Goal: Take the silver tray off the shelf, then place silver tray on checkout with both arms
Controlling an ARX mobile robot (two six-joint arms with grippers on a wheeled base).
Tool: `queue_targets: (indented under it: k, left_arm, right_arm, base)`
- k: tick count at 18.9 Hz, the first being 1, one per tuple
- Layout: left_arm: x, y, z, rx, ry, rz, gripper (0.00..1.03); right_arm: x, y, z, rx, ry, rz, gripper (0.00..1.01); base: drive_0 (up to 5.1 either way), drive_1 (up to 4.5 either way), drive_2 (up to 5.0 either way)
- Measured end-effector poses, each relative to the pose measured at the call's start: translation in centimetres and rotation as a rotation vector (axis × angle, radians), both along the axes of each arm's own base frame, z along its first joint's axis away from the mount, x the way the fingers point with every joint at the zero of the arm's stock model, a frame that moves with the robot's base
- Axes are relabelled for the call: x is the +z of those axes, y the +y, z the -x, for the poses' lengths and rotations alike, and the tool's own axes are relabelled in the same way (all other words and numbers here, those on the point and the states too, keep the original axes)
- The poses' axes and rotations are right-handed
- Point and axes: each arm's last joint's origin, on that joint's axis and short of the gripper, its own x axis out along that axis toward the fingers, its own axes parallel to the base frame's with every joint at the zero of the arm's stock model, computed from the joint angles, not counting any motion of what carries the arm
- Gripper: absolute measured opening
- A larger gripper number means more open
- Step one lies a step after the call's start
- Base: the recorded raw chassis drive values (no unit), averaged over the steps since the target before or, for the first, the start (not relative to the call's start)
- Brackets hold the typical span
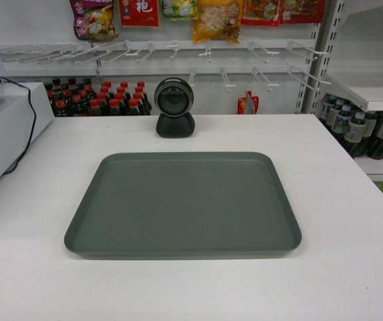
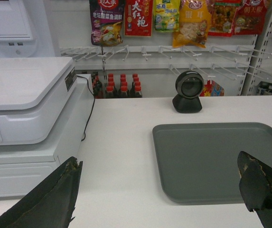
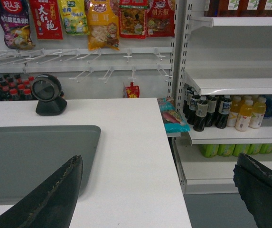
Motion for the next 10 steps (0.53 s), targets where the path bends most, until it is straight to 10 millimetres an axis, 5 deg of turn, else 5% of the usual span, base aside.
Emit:
queue_targets:
  k: [10]
  left_arm:
    - [0.00,0.00,0.00,0.000,0.000,0.000,0.98]
  right_arm:
    - [0.00,0.00,0.00,0.000,0.000,0.000,0.98]
  base:
    - [0.0,0.00,0.0]
